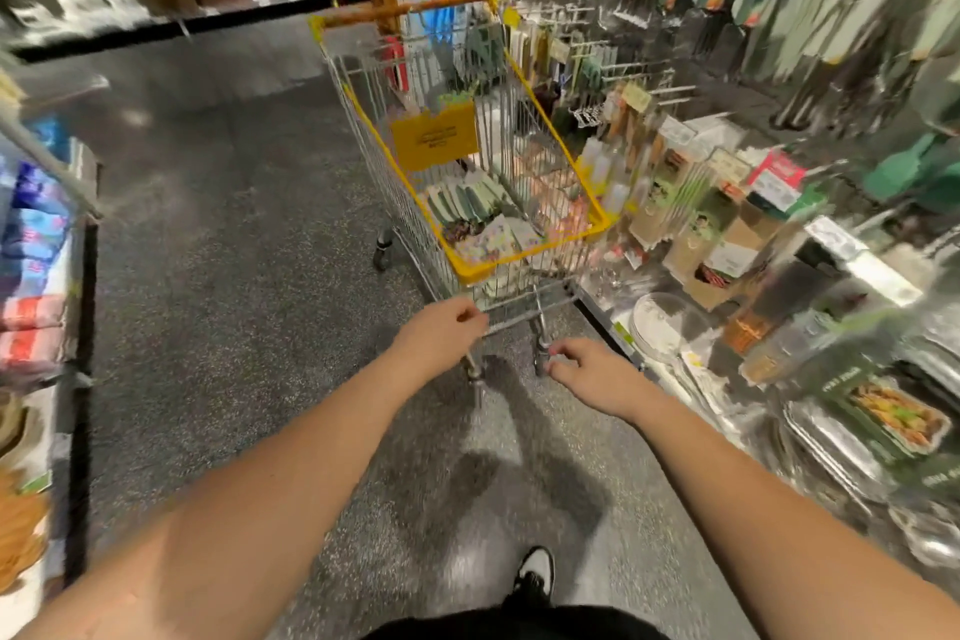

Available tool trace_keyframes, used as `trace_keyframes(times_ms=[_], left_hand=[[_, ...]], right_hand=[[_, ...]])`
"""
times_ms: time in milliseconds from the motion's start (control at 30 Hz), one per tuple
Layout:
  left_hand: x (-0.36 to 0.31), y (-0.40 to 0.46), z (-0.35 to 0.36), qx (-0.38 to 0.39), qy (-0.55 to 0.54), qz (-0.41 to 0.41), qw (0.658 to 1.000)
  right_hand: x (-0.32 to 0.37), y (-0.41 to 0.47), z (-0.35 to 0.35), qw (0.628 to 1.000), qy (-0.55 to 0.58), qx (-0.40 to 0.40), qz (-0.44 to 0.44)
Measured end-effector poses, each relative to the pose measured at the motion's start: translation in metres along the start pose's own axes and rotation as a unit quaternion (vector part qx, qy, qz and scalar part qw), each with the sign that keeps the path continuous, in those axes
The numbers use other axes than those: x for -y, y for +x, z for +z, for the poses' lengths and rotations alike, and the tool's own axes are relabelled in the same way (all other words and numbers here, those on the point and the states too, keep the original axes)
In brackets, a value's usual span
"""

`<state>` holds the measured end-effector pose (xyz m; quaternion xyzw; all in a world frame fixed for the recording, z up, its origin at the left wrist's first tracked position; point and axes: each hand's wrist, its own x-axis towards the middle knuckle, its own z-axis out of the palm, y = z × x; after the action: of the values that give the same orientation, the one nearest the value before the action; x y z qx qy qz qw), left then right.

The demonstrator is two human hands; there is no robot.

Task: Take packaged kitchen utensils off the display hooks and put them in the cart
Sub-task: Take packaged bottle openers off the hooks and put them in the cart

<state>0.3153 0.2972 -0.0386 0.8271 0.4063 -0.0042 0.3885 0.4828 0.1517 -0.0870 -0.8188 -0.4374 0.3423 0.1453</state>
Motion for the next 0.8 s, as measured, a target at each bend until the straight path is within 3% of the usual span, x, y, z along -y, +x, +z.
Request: trace_keyframes(times_ms=[267, 567, 800], left_hand=[[-0.022, 0.119, -0.024, -0.017, -0.075, -0.055, 0.996], [0.001, 0.282, -0.056, 0.007, -0.217, -0.108, 0.97], [0.016, 0.41, -0.07, 0.075, -0.196, -0.153, 0.966]], right_hand=[[-0.006, 0.119, -0.073, 0.998, 0.052, -0.016, 0.025], [0.007, 0.272, -0.109, 0.996, 0.064, -0.035, 0.054], [0.011, 0.377, -0.124, 0.989, 0.026, -0.012, 0.147]])
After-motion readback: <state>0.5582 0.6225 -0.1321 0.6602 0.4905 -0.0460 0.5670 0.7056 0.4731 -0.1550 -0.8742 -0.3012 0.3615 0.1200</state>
